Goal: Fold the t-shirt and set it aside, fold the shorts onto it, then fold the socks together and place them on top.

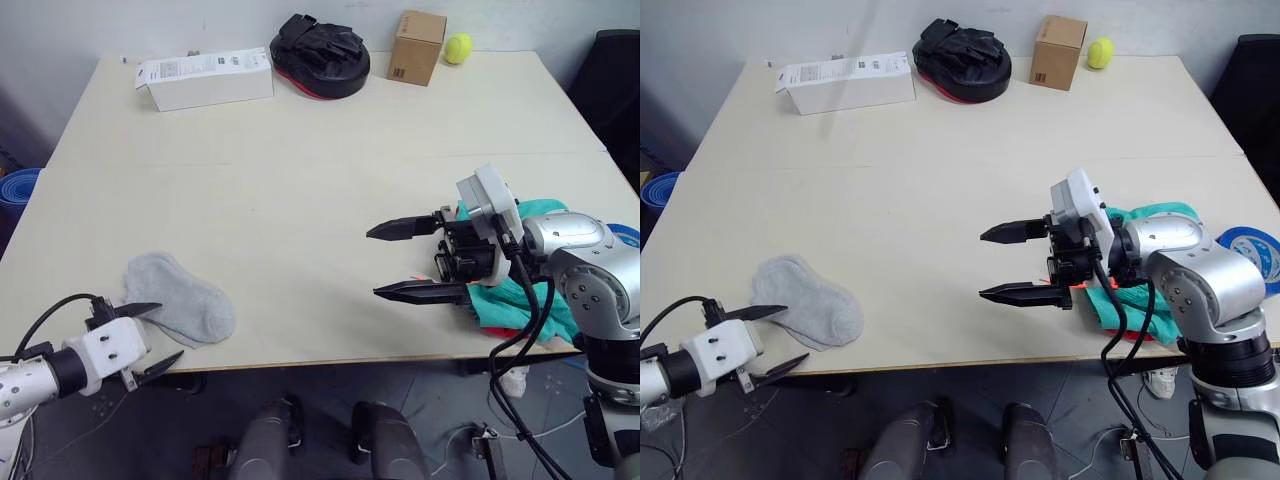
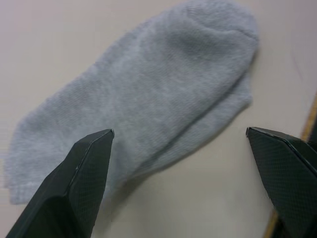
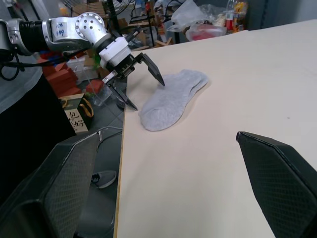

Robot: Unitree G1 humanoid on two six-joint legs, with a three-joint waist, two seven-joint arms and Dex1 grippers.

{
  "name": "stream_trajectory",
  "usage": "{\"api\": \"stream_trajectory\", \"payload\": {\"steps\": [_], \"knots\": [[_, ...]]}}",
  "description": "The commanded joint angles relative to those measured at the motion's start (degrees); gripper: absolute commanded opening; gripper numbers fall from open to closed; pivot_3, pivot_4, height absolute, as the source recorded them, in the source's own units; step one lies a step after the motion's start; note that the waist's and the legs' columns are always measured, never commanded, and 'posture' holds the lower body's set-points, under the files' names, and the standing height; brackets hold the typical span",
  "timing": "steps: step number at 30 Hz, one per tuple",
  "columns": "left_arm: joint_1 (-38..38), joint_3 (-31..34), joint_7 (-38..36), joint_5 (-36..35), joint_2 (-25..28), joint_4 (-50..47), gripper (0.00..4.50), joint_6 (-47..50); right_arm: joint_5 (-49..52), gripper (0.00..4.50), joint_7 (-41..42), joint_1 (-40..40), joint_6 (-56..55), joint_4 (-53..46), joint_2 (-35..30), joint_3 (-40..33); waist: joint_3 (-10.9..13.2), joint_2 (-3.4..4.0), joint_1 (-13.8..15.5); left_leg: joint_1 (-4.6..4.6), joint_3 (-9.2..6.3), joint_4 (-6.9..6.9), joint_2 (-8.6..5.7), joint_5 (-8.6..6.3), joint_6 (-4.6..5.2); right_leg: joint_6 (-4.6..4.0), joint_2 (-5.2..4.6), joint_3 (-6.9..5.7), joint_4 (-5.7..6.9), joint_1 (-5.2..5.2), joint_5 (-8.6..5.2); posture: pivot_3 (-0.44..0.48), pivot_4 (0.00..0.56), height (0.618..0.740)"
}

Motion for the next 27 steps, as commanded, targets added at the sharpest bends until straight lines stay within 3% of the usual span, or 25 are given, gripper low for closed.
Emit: {"api": "stream_trajectory", "payload": {"steps": [1,2,5,18,22,27], "knots": [[-1.5,-2.0,-0.4,0.2,0.9,1.2,4.5,0.8,1.9,4.47,-0.9,0.6,0.3,-3.0,-0.9,-2.6,0.0,0.01,0.0,0.01,0.0,0.0,0.0,0.0,-0.01,0.01,0.0,0.01,0.01,0.0,0.01,0.0,0.15,0.74],[-2.0,-2.6,-0.5,0.7,1.1,1.9,4.5,0.8,2.0,4.47,-1.1,0.8,0.3,-3.2,-1.0,-2.6,0.0,0.01,-0.1,0.03,0.02,0.0,0.0,0.01,-0.01,0.01,0.0,0.01,0.02,0.01,0.01,0.0,0.15,0.74],[-2.8,-4.0,-1.1,1.1,1.9,3.6,3.89,1.7,2.2,4.5,-1.5,0.6,0.3,-3.3,-1.4,-2.7,0.0,0.02,0.0,0.04,0.02,0.0,-0.01,0.09,-0.14,0.02,0.0,0.0,0.03,0.01,0.02,0.0,0.15,0.74],[-6.1,-8.3,-4.1,-0.4,3.1,6.2,0.01,6.9,2.7,4.5,-2.6,0.5,0.4,-3.3,-1.9,-2.9,-0.2,0.27,0.0,0.14,0.02,0.0,0.0,0.08,-0.12,0.01,0.0,0.0,0.1,0.06,0.02,0.0,0.15,0.74],[-8.5,-9.0,-5.2,-4.9,2.2,4.0,0.01,13.5,2.7,4.5,-2.8,0.7,0.3,-3.5,-2.1,-2.9,-0.2,0.35,0.1,0.18,0.03,0.0,0.0,0.08,-0.12,0.01,0.0,0.0,0.11,0.08,0.02,0.0,0.15,0.74],[-17.0,-11.6,-5.9,-16.6,2.0,-4.0,0.01,32.4,2.3,4.5,-3.2,1.5,-0.1,-4.2,-2.2,-2.8,-0.2,0.33,0.6,0.18,0.02,0.03,-0.01,0.2,-0.24,0.05,-0.02,-0.01,0.13,0.14,0.04,0.0,0.15,0.74]]}}
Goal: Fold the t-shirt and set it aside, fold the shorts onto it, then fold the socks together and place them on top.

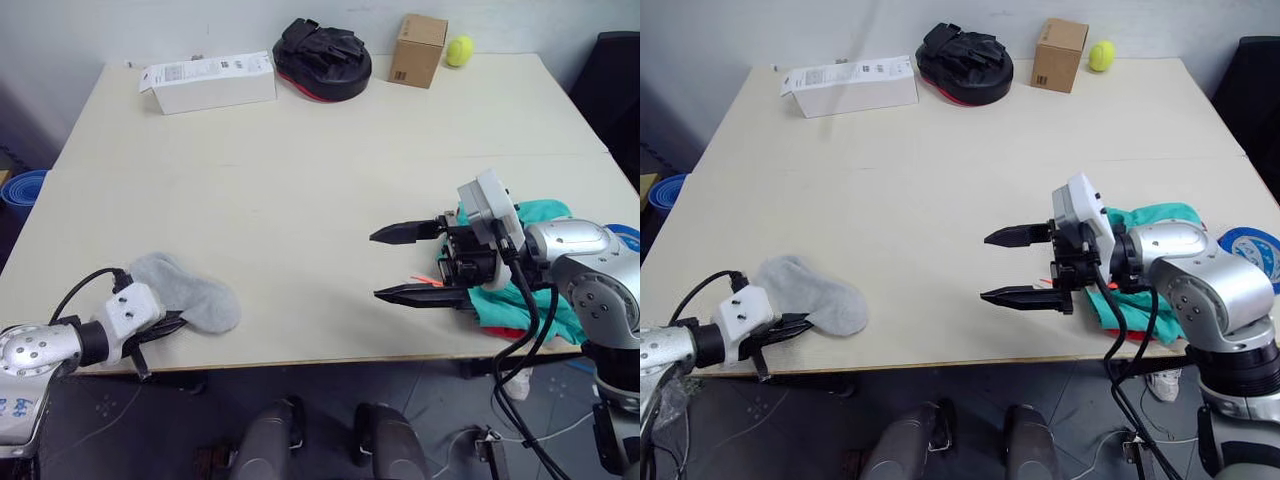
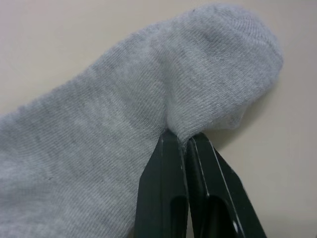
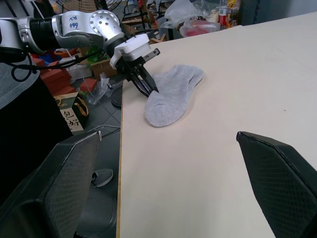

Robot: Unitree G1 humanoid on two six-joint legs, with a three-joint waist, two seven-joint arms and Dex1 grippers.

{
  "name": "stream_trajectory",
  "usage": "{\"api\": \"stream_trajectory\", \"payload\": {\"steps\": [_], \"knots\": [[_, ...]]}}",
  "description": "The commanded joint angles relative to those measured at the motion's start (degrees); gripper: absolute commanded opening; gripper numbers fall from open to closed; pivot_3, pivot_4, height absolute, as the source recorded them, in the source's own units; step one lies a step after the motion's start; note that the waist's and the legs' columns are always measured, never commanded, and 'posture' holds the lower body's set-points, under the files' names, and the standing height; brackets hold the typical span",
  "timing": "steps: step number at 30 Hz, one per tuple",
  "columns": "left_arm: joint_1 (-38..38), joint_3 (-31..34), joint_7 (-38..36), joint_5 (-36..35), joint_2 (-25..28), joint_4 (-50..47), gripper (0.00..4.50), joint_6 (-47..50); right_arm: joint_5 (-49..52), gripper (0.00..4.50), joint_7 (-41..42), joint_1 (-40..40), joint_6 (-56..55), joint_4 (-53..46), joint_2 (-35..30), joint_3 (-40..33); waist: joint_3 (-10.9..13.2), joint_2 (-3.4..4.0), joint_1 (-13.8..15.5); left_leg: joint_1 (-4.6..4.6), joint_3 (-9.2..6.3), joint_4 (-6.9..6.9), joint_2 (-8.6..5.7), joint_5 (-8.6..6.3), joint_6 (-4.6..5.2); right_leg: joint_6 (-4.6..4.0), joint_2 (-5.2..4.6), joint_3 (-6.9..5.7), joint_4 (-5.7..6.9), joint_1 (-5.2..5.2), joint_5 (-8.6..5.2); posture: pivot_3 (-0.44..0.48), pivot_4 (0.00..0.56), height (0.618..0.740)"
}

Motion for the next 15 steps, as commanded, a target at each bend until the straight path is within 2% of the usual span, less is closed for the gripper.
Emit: {"api": "stream_trajectory", "payload": {"steps": [1,6,11,13,15], "knots": [[-5.3,-3.5,-0.1,-7.5,-0.5,-6.5,0.01,11.7,0.8,4.5,-0.4,0.3,-0.9,-2.4,-0.8,-2.4,0.0,-0.03,0.0,-0.05,0.0,0.02,0.0,0.04,-0.05,0.04,0.0,0.0,-0.01,-0.01,0.02,0.0,0.15,0.74],[-23.0,-13.5,6.2,-10.7,-5.6,-7.9,0.01,29.3,-3.0,4.5,0.3,2.7,-3.9,-3.2,-1.8,-1.0,0.0,-0.1,0.1,-0.19,-0.03,0.25,-0.05,0.1,0.05,0.25,0.05,-0.08,0.24,-0.05,0.14,0.0,0.15,0.74],[-36.9,-23.4,9.9,-8.6,-13.0,-3.9,0.01,34.1,-8.7,4.5,0.4,5.6,-8.7,-2.8,-2.5,0.7,0.1,-0.23,-0.1,-0.26,0.01,0.61,0.0,0.25,0.46,0.29,0.19,-0.13,0.34,0.01,0.17,0.0,0.15,0.74],[-39.8,-25.8,11.0,-8.4,-15.1,-2.5,0.01,36.0,-9.5,4.5,0.3,6.1,-9.3,-2.8,-2.3,0.9,0.1,-0.24,-0.1,-0.29,0.01,0.66,-0.01,0.28,0.52,0.29,0.2,-0.13,0.32,0.04,0.17,0.0,0.15,0.74],[-43.5,-29.2,14.2,-6.9,-19.7,0.7,0.01,38.1,-11.5,4.5,-0.2,6.9,-10.6,-2.8,-2.2,1.4,0.1,-0.25,-0.1,-0.28,0.02,0.68,-0.01,0.3,0.55,0.3,0.19,-0.11,0.3,0.06,0.17,0.0,0.15,0.74]]}}
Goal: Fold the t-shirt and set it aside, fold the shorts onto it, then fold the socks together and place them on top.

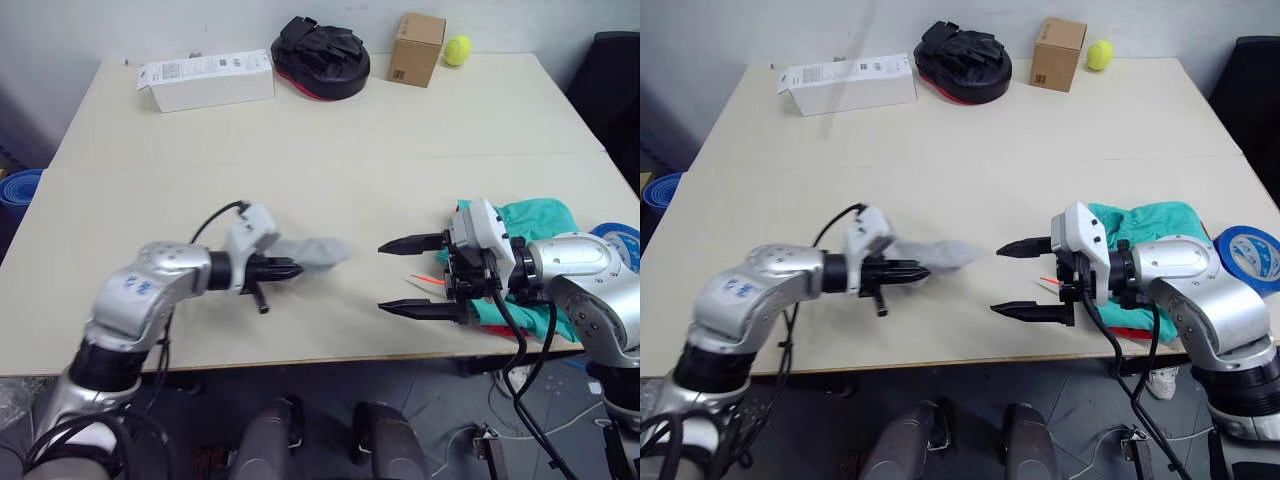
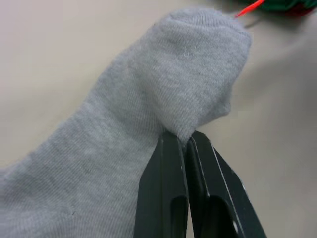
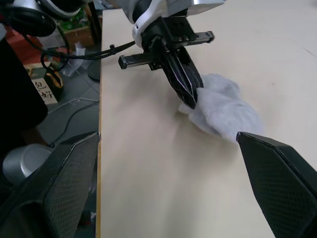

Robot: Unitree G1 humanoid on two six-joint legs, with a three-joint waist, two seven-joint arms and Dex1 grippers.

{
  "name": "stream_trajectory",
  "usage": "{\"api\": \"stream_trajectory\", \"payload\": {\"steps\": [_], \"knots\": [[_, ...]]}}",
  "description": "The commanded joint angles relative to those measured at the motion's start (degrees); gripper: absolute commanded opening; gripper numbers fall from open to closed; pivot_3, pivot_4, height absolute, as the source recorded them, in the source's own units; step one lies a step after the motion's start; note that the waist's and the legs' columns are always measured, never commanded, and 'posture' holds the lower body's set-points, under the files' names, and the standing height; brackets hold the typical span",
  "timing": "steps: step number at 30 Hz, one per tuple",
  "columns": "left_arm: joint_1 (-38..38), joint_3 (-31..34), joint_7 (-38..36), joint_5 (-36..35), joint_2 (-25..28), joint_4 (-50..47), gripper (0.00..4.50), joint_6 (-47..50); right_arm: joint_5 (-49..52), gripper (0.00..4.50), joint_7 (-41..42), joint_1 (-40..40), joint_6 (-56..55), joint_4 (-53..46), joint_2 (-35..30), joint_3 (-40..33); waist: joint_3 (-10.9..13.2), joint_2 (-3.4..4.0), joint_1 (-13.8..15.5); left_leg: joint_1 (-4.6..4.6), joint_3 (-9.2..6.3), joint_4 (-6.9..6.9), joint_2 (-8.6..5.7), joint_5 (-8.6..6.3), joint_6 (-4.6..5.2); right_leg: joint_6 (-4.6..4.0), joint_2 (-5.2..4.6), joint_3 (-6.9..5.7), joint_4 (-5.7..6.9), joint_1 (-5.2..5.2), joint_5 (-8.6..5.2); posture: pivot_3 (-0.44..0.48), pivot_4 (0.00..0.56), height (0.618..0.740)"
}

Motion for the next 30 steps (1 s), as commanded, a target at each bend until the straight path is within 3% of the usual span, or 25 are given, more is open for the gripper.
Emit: {"api": "stream_trajectory", "payload": {"steps": [1,7,11,15,22,26,30], "knots": [[-4.9,-4.6,4.9,2.5,-5.9,4.3,0.01,3.5,-2.9,4.5,-0.6,0.9,-3.3,-1.5,-0.4,0.4,0.0,-0.02,0.2,0.02,0.0,0.03,0.0,0.02,0.02,0.0,0.0,-0.01,0.02,0.02,0.0,0.0,0.15,0.74],[-7.6,-7.3,11.1,5.9,-12.3,9.2,0.01,6.7,-7.7,4.5,-2.1,2.3,-6.7,0.0,-0.3,1.3,0.0,-0.06,0.6,-0.02,-0.01,0.13,0.01,0.05,0.07,0.0,-0.01,0.0,0.03,0.02,0.0,0.0,0.15,0.74],[-7.1,-2.8,11.8,2.5,-14.9,7.2,1.06,10.3,-7.9,4.5,-2.6,2.4,-6.7,0.2,0.1,0.8,0.0,-0.06,0.8,0.0,-0.04,0.17,0.03,0.06,0.06,0.0,-0.02,-0.01,0.03,0.06,0.0,0.0,0.15,0.74],[-7.0,2.8,10.8,-1.7,-14.2,2.5,2.37,14.7,-8.7,4.5,-2.9,2.5,-7.3,0.6,0.1,1.1,0.0,-0.06,1.0,-0.01,-0.06,0.2,0.03,0.06,0.06,0.0,-0.04,-0.01,0.02,0.07,0.0,0.0,0.15,0.74],[-6.2,9.0,5.4,-5.0,-0.5,-1.0,4.49,15.6,-12.5,4.5,-3.9,2.9,-10.2,1.3,1.2,3.1,0.0,-0.06,0.9,0.04,-0.05,0.16,0.02,0.06,0.02,0.0,-0.02,0.01,0.03,0.07,0.0,0.0,0.15,0.74],[-6.0,8.4,1.0,-3.5,7.7,6.3,4.49,11.3,-14.2,4.5,-3.8,3.6,-12.6,1.4,1.9,4.3,0.0,-0.06,0.9,0.05,-0.02,0.12,-0.01,0.04,-0.02,0.0,-0.02,0.03,0.02,0.05,0.0,0.0,0.15,0.74],[-7.4,6.1,-5.3,-5.4,10.0,12.4,4.49,9.9,-15.2,4.5,-3.8,4.2,-14.2,0.5,2.8,5.2,0.0,-0.08,1.2,-0.01,-0.02,0.13,-0.05,-0.1,-0.27,0.0,-0.05,0.02,0.0,0.02,0.0,0.0,0.15,0.74]]}}
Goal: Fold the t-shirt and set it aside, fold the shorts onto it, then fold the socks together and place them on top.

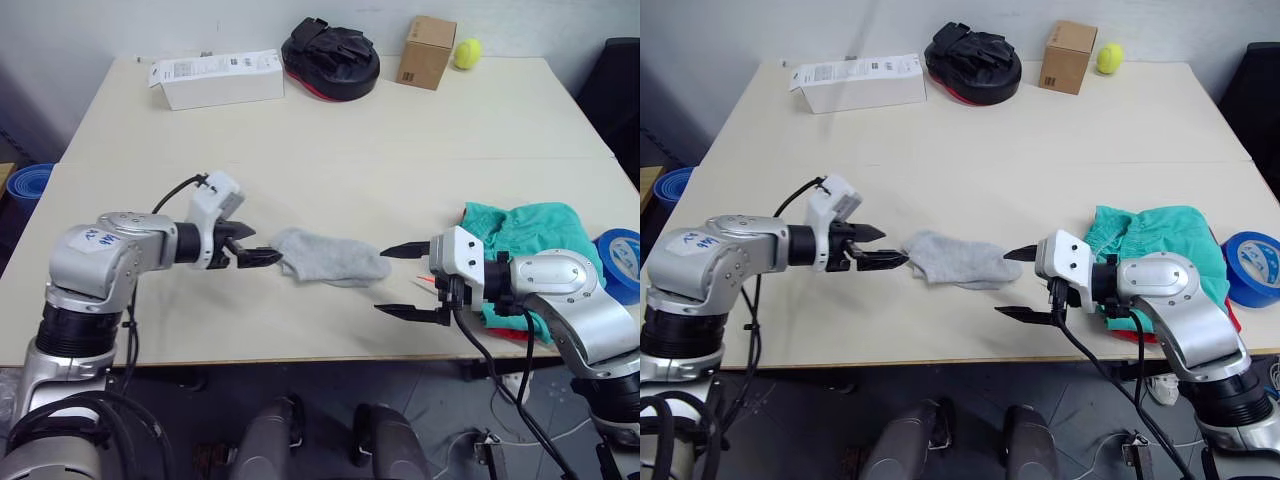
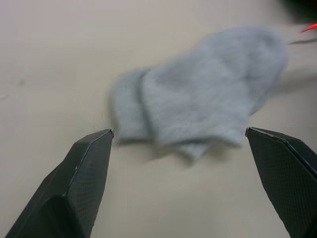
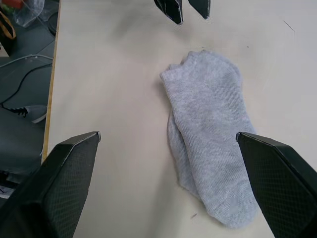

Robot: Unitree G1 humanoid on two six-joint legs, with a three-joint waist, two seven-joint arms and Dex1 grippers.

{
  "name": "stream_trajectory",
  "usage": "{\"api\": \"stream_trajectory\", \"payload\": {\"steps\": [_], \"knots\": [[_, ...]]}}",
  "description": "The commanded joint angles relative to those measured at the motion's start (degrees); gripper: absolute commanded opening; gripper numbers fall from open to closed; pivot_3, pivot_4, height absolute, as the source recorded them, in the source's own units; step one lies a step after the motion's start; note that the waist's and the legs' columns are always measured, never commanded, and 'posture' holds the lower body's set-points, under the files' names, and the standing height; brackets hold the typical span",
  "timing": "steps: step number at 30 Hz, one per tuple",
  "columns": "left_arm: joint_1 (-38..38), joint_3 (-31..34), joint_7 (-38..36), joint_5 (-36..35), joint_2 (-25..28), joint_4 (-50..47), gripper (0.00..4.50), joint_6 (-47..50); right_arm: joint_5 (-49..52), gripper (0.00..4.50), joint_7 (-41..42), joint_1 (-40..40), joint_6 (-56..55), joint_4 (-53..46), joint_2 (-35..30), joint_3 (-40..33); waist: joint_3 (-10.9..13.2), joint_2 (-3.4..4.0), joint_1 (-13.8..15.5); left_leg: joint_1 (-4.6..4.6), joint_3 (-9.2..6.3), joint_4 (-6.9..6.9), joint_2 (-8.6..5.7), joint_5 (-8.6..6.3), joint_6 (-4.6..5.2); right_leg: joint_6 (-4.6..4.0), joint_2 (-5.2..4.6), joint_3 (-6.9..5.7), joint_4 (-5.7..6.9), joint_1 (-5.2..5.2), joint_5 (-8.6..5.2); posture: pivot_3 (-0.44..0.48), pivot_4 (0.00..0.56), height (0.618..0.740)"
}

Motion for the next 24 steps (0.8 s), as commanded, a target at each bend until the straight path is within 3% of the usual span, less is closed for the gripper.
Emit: {"api": "stream_trajectory", "payload": {"steps": [1,10,13,18,24], "knots": [[-1.5,-2.1,-5.2,-1.1,0.6,3.1,4.49,-2.3,0.0,4.5,-0.3,0.5,-1.4,-2.2,0.7,0.4,0.0,-0.01,0.1,-0.01,0.0,0.0,-0.01,0.0,0.0,0.0,-0.01,0.0,0.0,0.0,0.0,0.0,0.15,0.74],[-7.7,-4.6,-5.1,2.0,-5.6,15.2,4.49,-6.1,0.8,4.5,-2.2,2.7,0.1,-5.3,0.8,-0.4,0.0,-0.1,-0.1,-0.03,0.0,0.03,-0.01,0.16,0.28,0.0,0.01,0.02,0.05,-0.02,0.0,0.0,0.15,0.74],[-8.4,-6.4,-5.7,4.0,-4.9,15.9,4.49,-8.6,0.9,4.5,-2.8,3.7,0.6,-6.4,0.6,-0.7,0.0,-0.1,-0.2,-0.01,0.0,0.02,0.0,0.16,0.29,0.0,0.0,0.02,0.08,-0.03,0.0,0.0,0.15,0.74],[-10.8,-3.8,-7.9,2.5,-2.7,16.4,4.49,-7.2,2.1,4.5,-4.0,4.9,2.2,-7.9,0.2,-2.2,0.0,-0.11,-0.3,-0.02,0.0,0.01,0.04,0.16,0.28,0.0,0.03,0.01,0.1,-0.06,0.0,0.0,0.15,0.74],[-17.1,-5.9,-9.8,2.8,-5.9,22.9,4.49,-5.0,1.9,4.5,-3.7,5.6,2.0,-8.2,-0.2,-2.4,0.0,-0.14,0.2,-0.02,-0.02,0.07,-0.03,0.16,0.31,0.0,-0.01,-0.02,0.08,0.0,0.0,0.0,0.15,0.74]]}}
